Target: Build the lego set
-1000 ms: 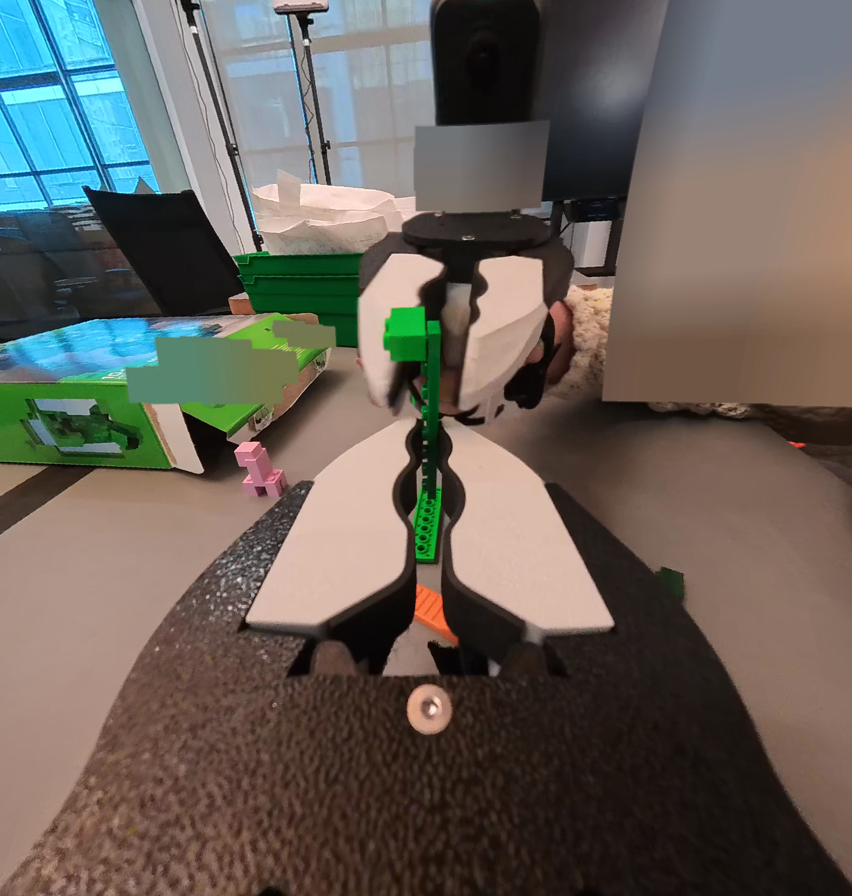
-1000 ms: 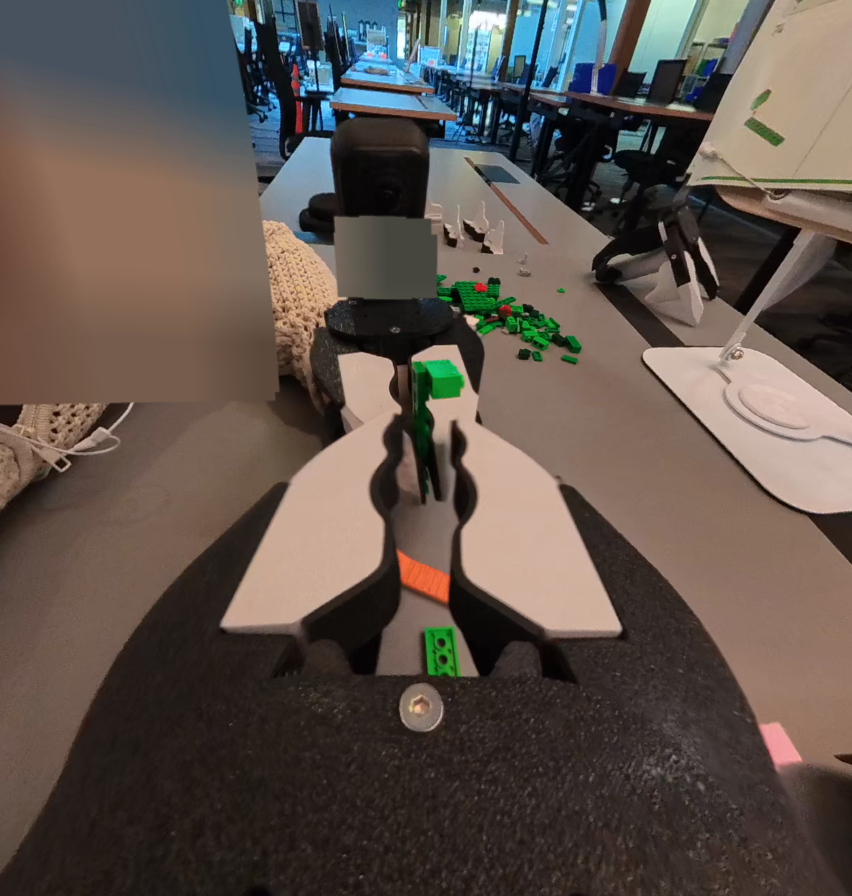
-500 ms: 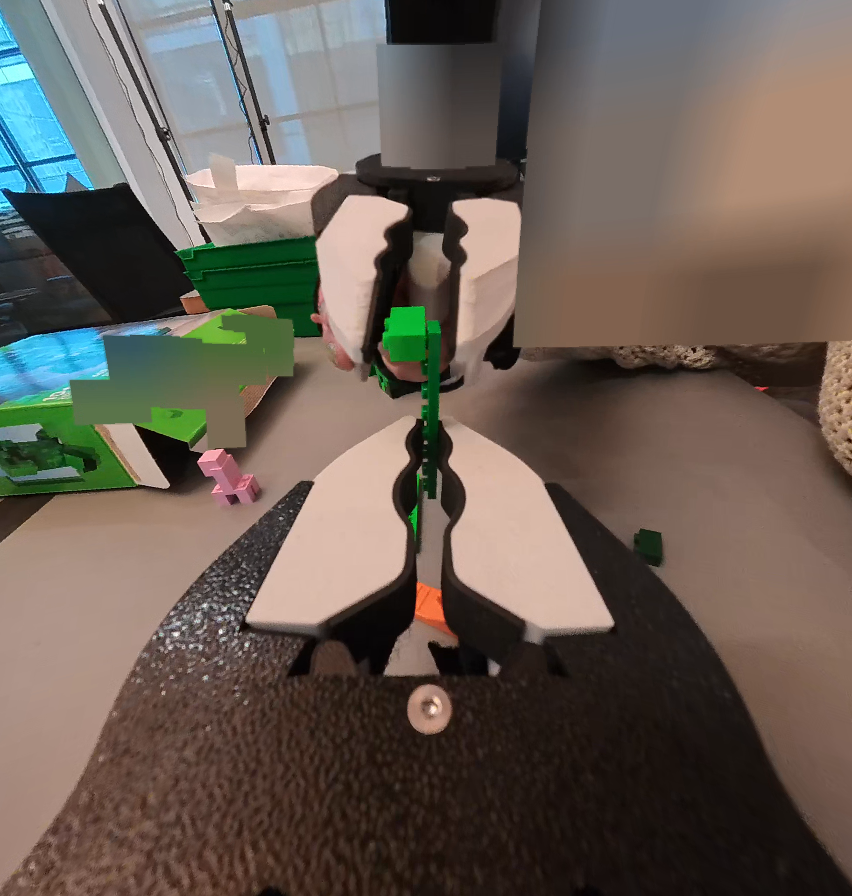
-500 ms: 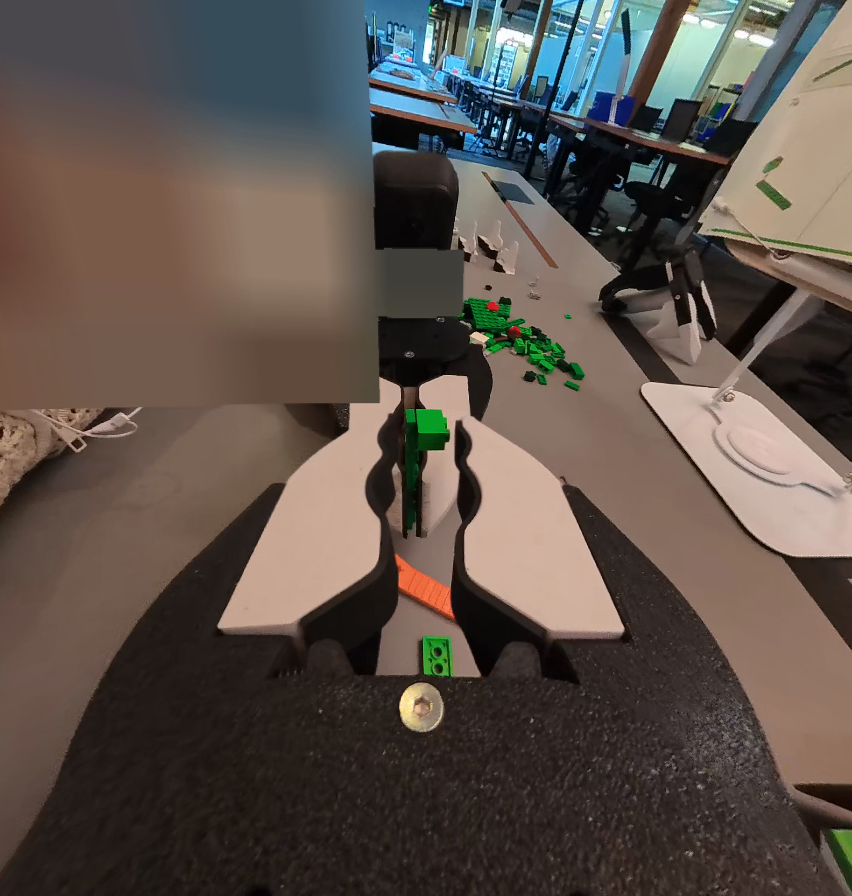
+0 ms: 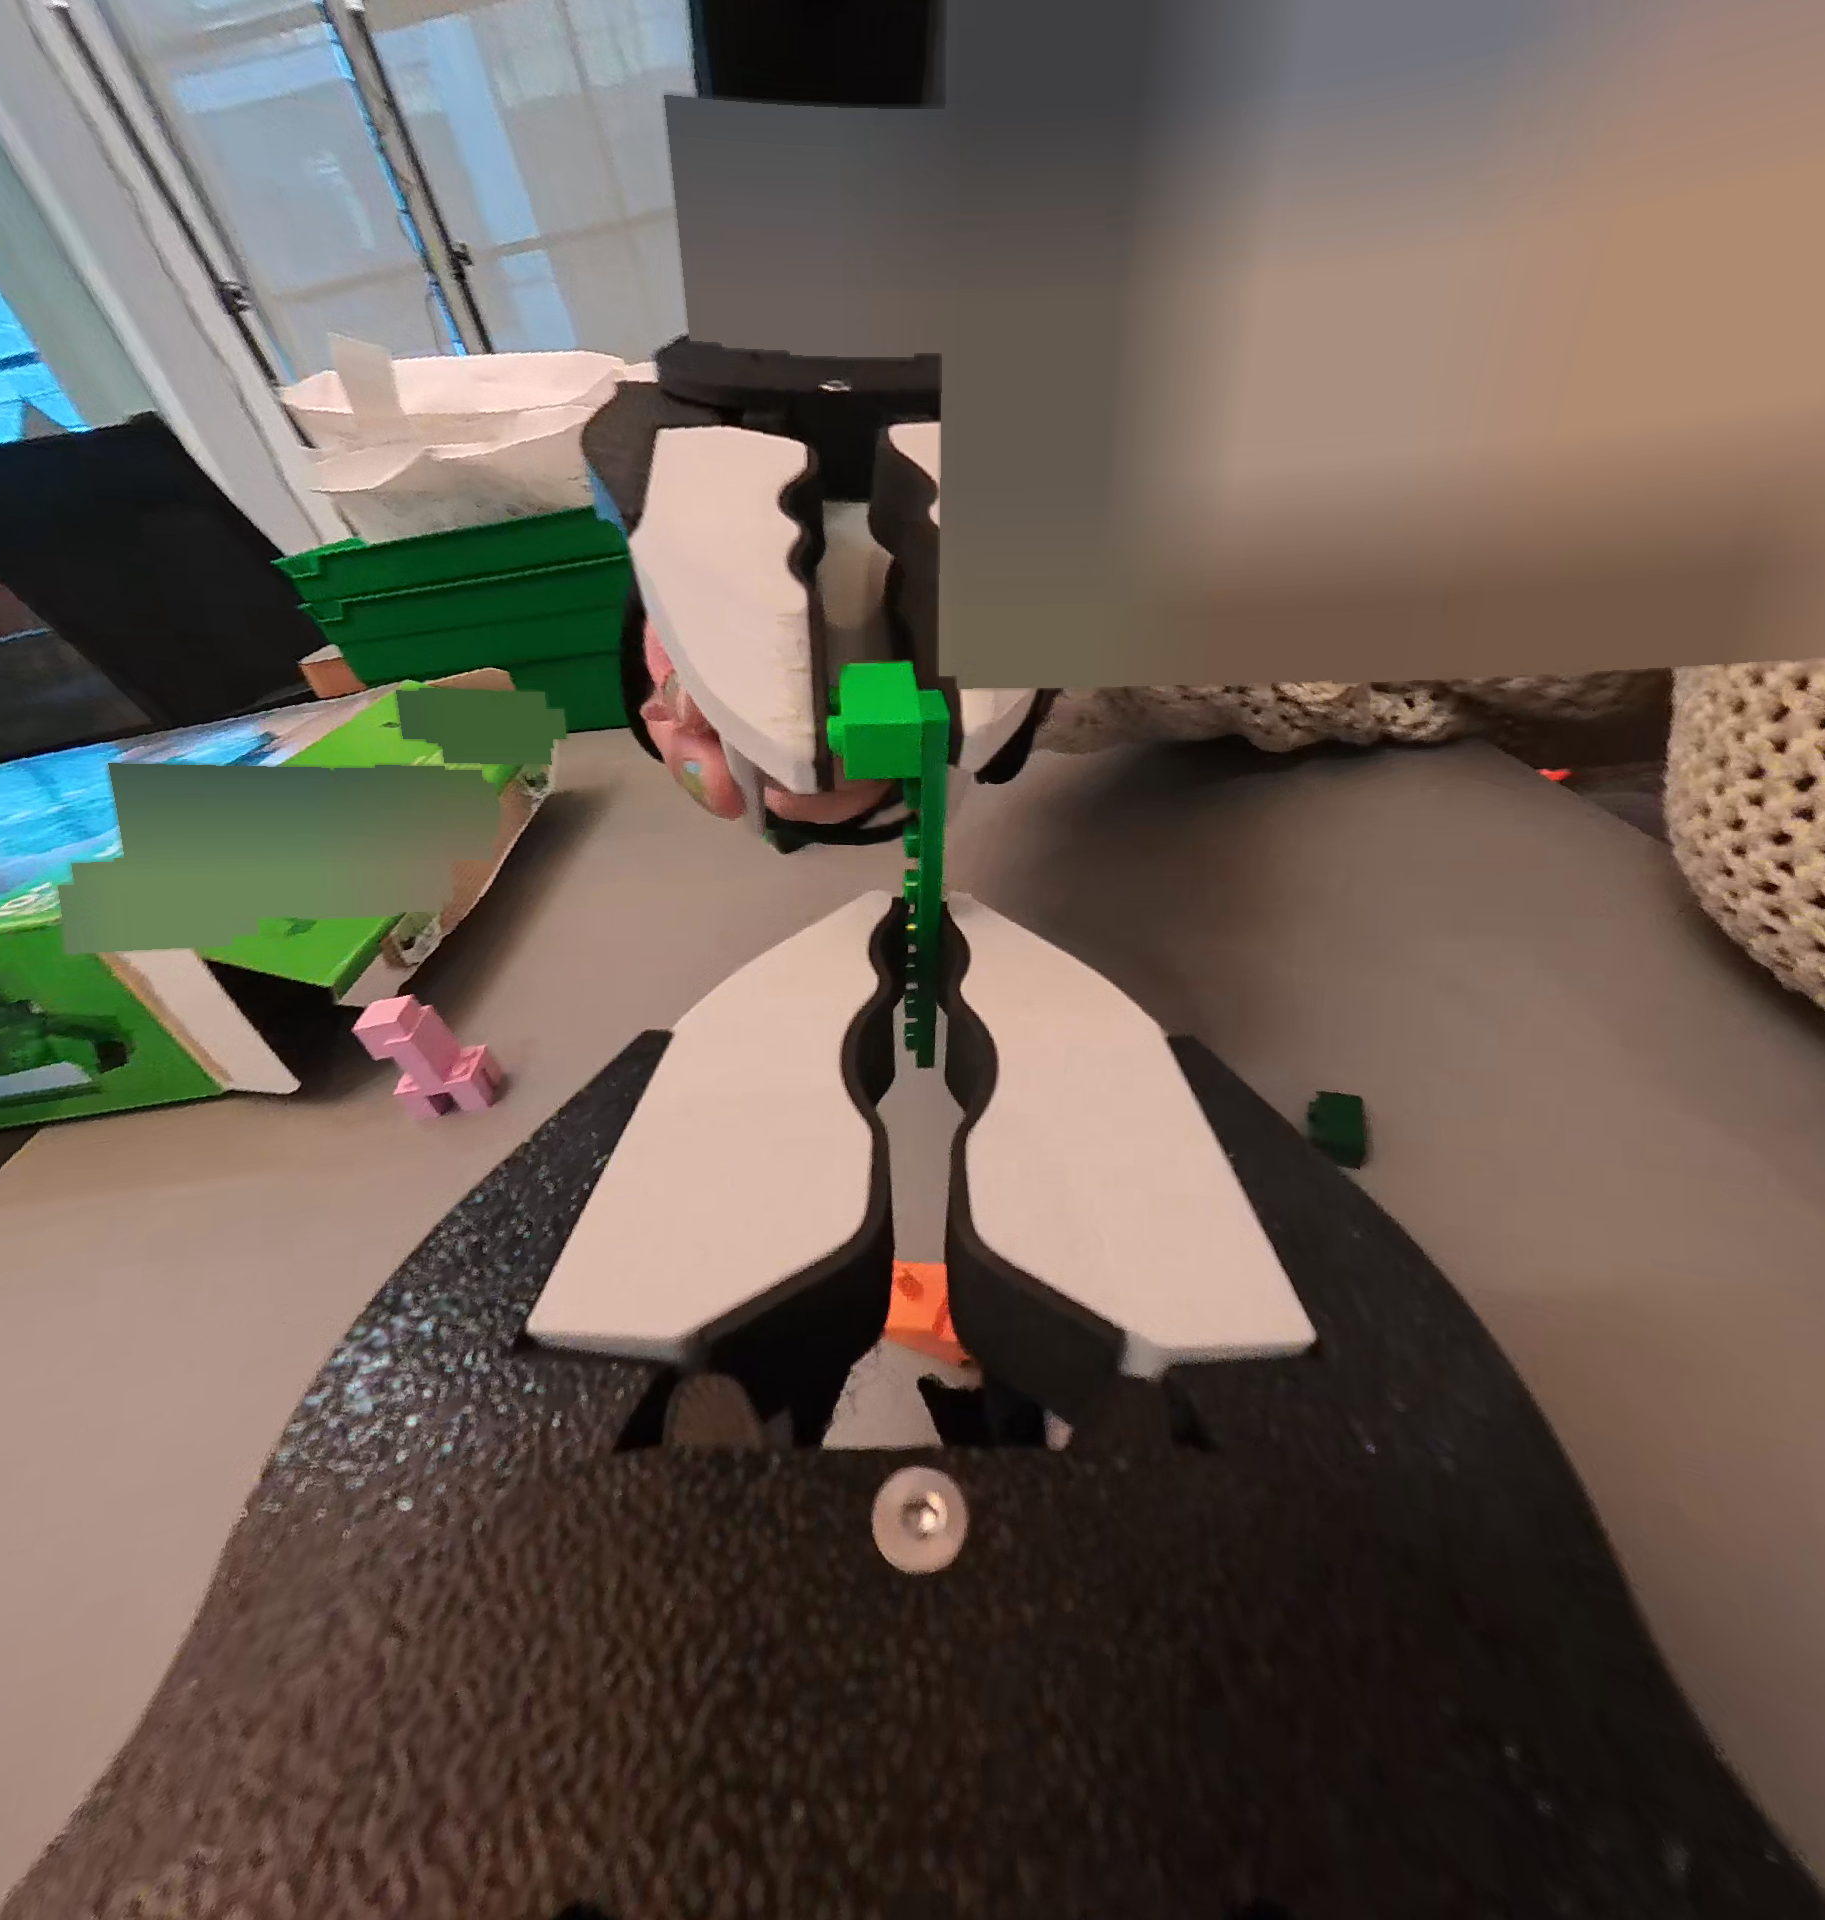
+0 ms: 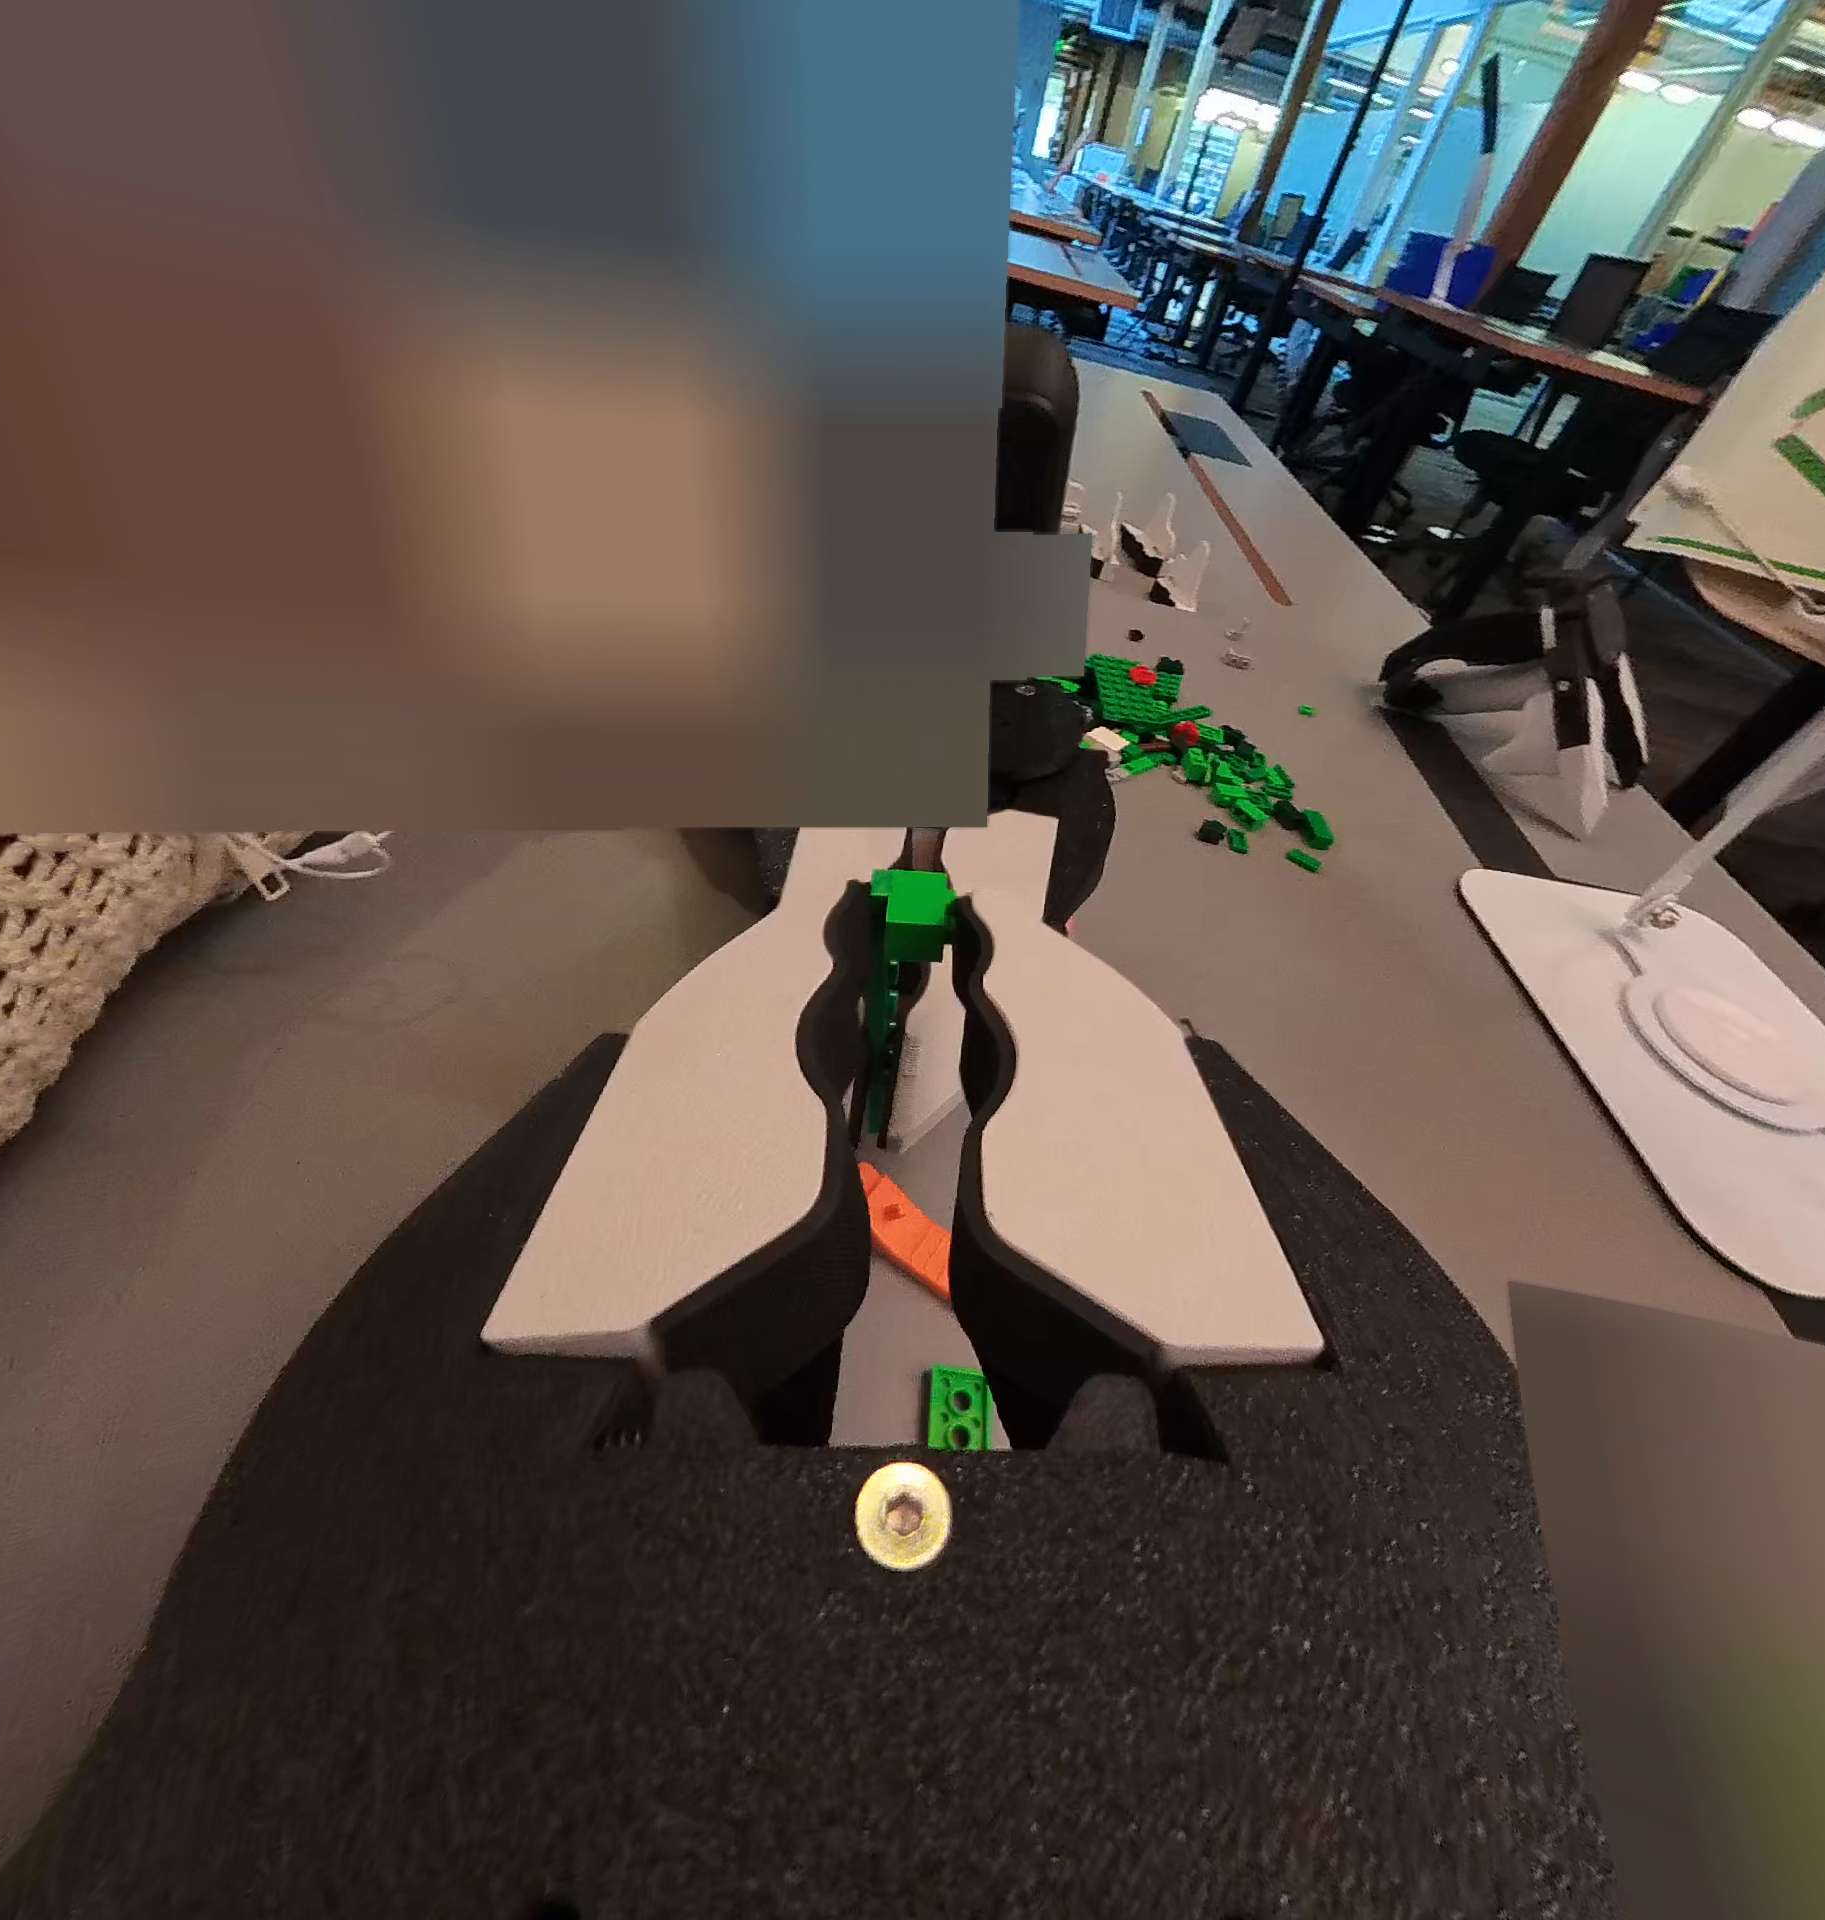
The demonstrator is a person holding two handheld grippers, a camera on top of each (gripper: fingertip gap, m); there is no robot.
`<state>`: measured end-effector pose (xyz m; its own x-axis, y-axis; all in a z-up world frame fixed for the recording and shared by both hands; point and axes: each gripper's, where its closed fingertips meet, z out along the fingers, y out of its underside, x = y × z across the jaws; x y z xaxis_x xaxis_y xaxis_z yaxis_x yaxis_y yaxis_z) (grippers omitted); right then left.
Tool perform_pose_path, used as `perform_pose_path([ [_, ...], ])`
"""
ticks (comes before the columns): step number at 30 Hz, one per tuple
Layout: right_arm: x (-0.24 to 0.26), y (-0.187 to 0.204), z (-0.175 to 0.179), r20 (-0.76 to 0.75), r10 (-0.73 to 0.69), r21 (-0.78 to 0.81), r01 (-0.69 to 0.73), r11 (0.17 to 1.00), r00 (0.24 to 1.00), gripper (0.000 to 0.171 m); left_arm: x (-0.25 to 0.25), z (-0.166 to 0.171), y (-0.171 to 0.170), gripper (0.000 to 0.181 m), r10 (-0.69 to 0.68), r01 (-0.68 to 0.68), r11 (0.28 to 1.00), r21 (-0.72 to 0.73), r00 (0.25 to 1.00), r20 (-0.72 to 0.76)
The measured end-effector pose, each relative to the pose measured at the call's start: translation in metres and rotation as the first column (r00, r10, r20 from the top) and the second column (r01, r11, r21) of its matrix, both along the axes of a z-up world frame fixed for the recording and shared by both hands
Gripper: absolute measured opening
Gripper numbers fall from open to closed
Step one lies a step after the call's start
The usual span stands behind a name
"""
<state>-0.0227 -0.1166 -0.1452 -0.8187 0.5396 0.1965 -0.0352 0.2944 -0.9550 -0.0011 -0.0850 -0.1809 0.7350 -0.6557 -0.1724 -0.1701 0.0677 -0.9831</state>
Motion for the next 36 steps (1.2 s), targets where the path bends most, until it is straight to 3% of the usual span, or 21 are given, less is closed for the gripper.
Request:
perform_pose_path([
  [9,0.004,-0.002,0.0,-0.007,0.016,0.029,-0.016,0.999,1.0,0.016,0.004,-0.001,-0.002,0.004,-0.018,0.018,1.0,0.007,1.0,-0.018],
  [11,0.004,0.003,0.004,0.01,-0.001,0.037,0.001,0.999,1.0,0.035,0.001,0.001,-0.001,0.004,-0.009,0.008,1.0,0.005,1.0,0.007],
  [16,0.001,0.031,0.006,0.058,-0.089,0.092,0.083,0.992,0.994,0.038,-0.005,0.007,0.0,0.003,0.001,-0.001,1.0,0.003,0.997,0.074],
  [18,-0.001,0.052,-0.014,0.191,-0.165,0.188,0.129,0.974,0.968,0.034,-0.012,0.01,0.003,0.003,0.045,-0.046,0.999,0.009,0.994,0.104],
  [20,0.008,0.071,-0.05,0.379,-0.216,0.315,0.094,0.944,0.9,0.029,-0.025,0.014,0.009,0.004,0.129,-0.134,0.991,0.02,0.981,0.144],
  [22,0.016,0.088,-0.086,0.465,-0.293,0.466,0.051,0.883,0.835,0.024,-0.035,0.016,0.012,0.003,0.184,-0.191,0.981,0.022,0.968,0.168],
  [28,0.024,0.1,-0.123,0.502,-0.341,0.597,-0.032,0.802,0.795,0.021,-0.049,0.019,0.015,0.003,0.225,-0.231,0.973,-0.005,0.945,0.238],
  [36,0.022,0.109,-0.125,0.444,-0.385,0.67,-0.015,0.742,0.809,0.02,-0.048,0.017,0.016,0.004,0.224,-0.224,0.974,-0.024,0.948,0.225],
])
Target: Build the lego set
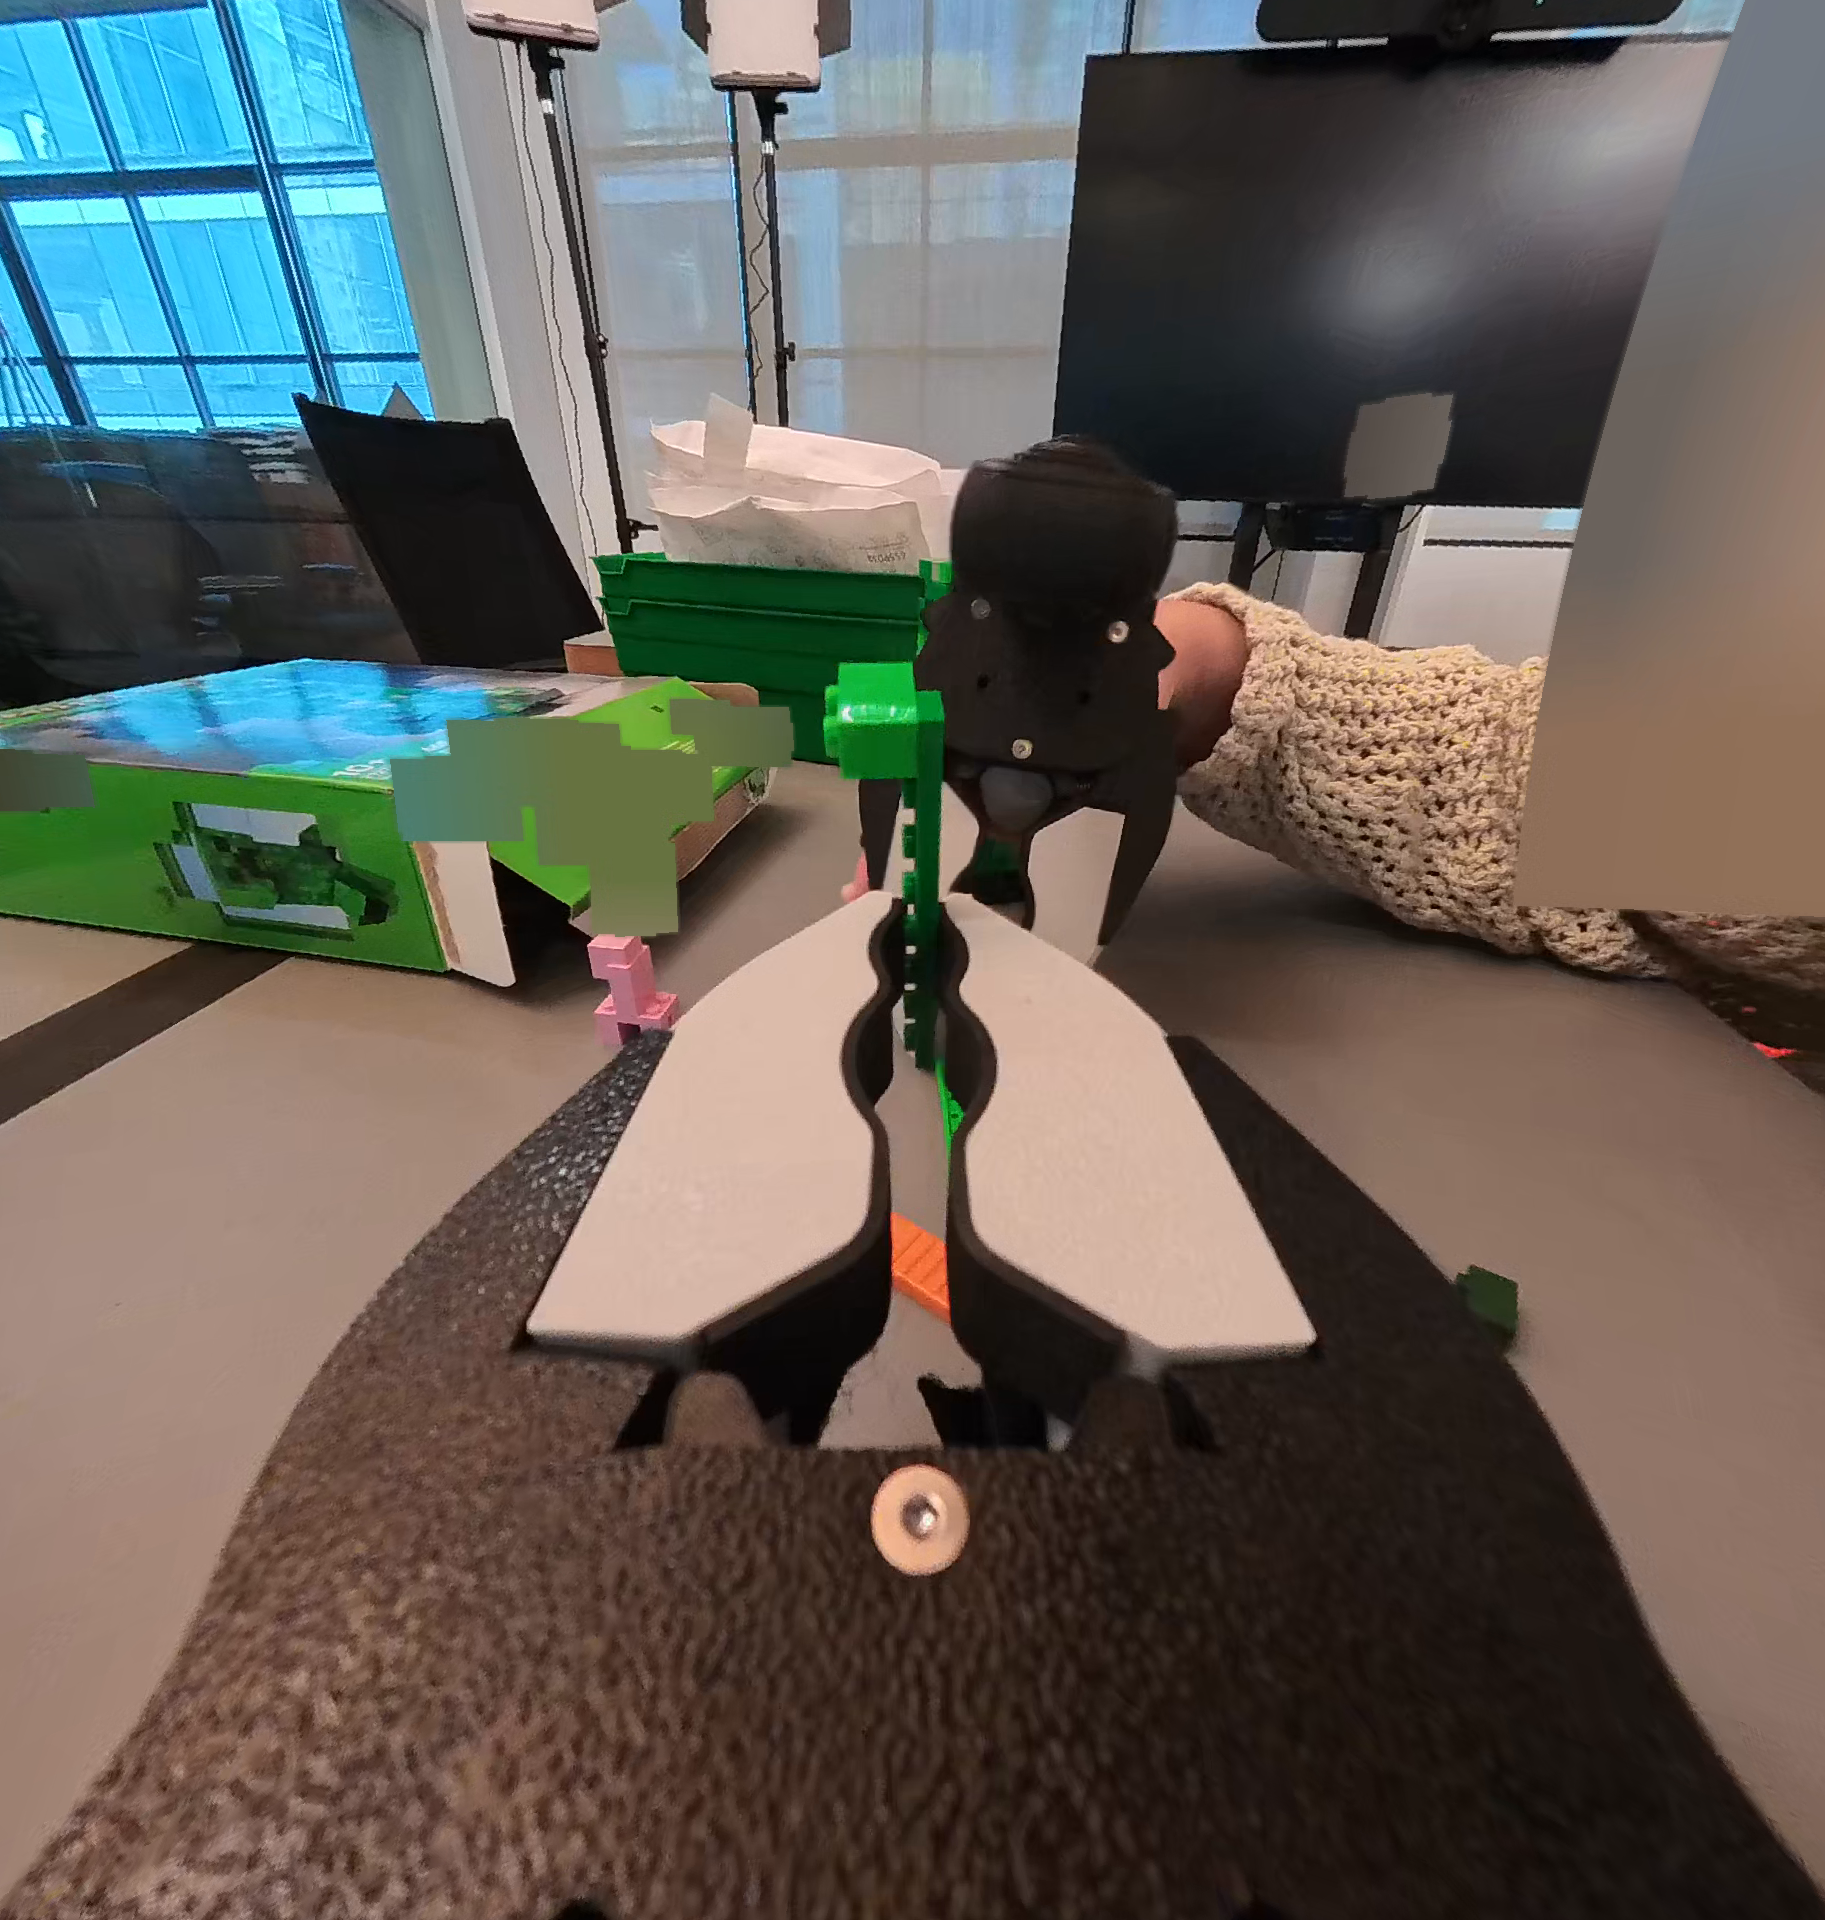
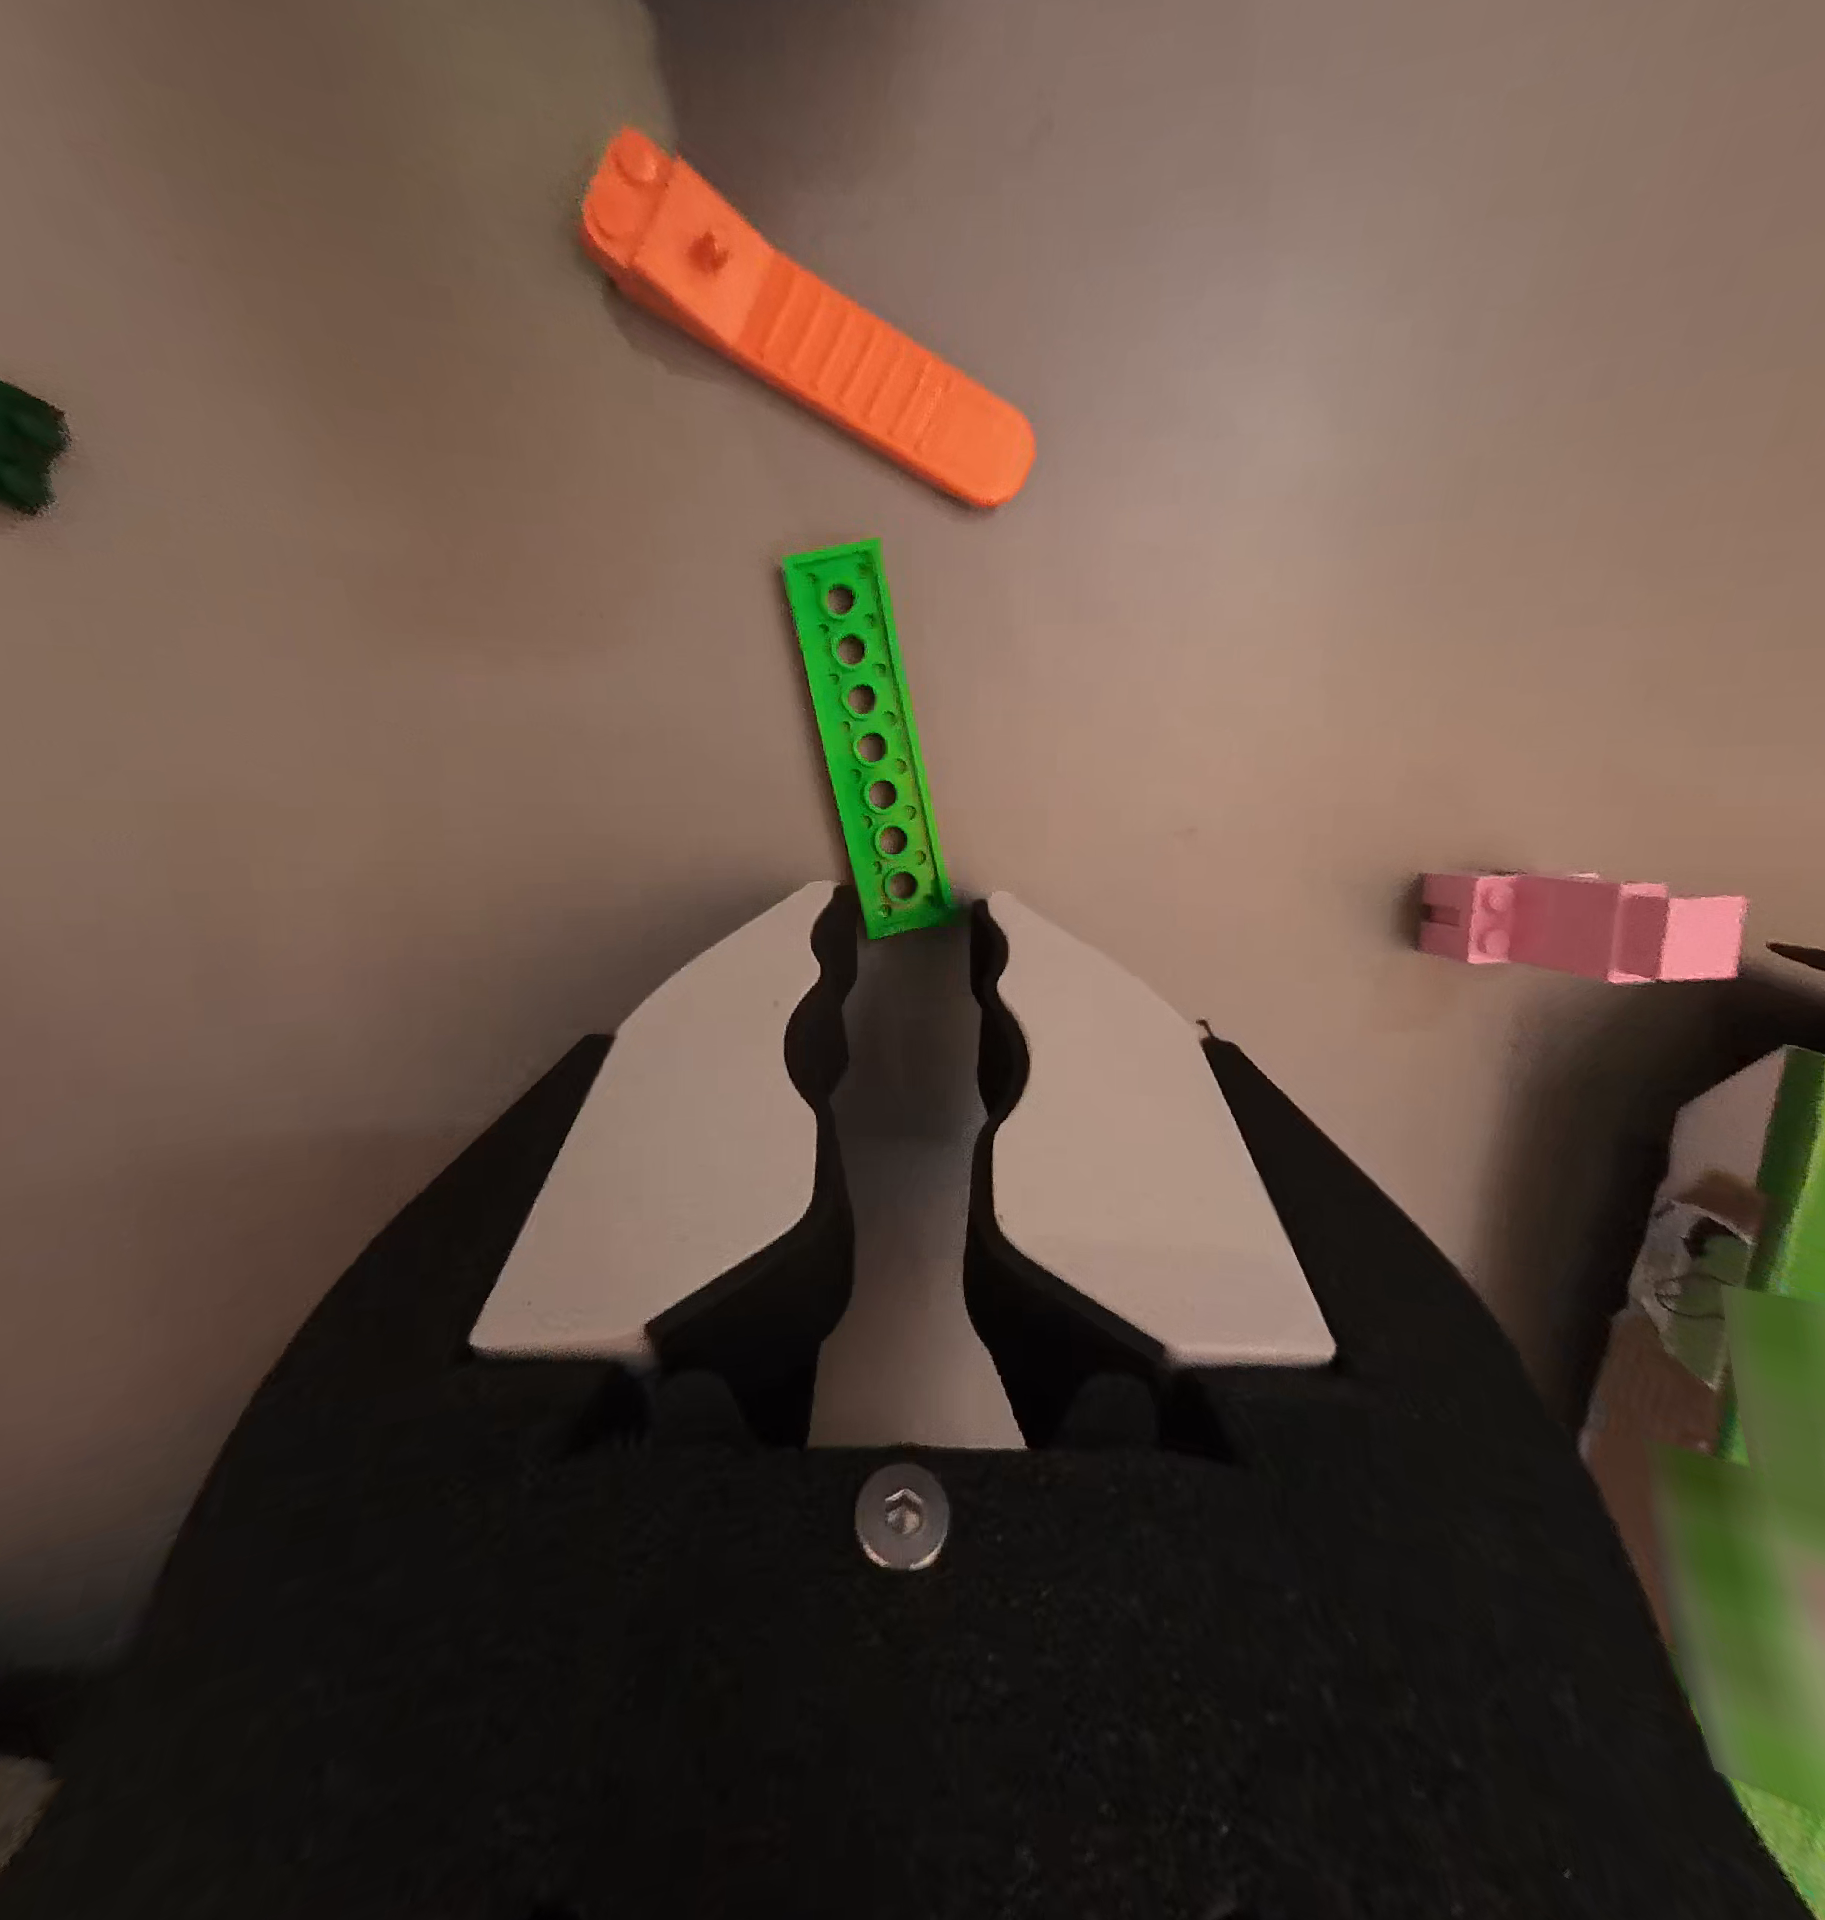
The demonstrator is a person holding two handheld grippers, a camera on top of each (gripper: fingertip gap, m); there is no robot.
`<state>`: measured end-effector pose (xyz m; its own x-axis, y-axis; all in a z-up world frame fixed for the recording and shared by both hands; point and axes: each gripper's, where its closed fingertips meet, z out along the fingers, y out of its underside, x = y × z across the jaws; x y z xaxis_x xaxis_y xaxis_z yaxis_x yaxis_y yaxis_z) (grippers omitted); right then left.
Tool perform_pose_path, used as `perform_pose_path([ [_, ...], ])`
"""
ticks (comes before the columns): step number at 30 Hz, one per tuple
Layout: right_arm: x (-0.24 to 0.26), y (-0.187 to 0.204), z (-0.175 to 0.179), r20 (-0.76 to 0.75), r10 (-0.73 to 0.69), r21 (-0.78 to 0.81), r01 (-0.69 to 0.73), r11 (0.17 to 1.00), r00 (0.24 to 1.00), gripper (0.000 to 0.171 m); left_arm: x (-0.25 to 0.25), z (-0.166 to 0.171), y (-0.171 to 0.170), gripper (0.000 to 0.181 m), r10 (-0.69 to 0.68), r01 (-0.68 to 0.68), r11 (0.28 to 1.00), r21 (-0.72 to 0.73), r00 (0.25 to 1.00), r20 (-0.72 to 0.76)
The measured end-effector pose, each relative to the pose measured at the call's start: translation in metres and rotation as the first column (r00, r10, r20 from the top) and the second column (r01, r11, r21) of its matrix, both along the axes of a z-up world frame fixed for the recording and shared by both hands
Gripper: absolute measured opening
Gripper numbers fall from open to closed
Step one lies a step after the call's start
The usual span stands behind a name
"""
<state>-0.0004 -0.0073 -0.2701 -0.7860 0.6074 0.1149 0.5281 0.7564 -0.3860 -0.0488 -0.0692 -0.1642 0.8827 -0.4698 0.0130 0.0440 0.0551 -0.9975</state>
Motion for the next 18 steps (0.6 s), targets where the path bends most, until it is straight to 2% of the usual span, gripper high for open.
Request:
perform_pose_path([
  [7,0.003,-0.001,0.007,-0.016,-0.054,-0.018,0.054,0.998,0.998,0.032,-0.001,-0.001,0.001,0.004,-0.003,0.004,1.0,-0.017,1.0,0.013],
  [10,-0.002,-0.007,0.016,-0.105,-0.117,-0.047,0.113,0.992,0.988,0.032,-0.004,0.0,0.0,0.004,-0.006,0.008,1.0,-0.025,0.999,0.045],
  [12,-0.008,-0.013,0.028,-0.204,-0.229,-0.128,0.206,0.97,0.952,0.033,-0.006,0.002,-0.001,0.003,-0.008,0.008,1.0,-0.01,0.998,0.06],
  [14,-0.013,-0.028,0.04,-0.254,-0.388,-0.321,0.301,0.898,0.886,0.044,-0.004,0.004,-0.004,0.004,-0.018,0.017,1.0,0.017,0.998,0.053],
  [16,-0.009,-0.046,0.049,-0.259,-0.46,-0.464,0.308,0.83,0.849,0.047,-0.002,0.006,-0.007,0.003,-0.013,0.012,0.999,0.047,1.0,0.025],
  [18,-0.004,-0.053,0.047,-0.277,-0.492,-0.451,0.341,0.825,0.826,0.051,0.003,0.007,-0.011,0.004,-0.016,0.018,0.996,0.083,1.0,-0.022],
])
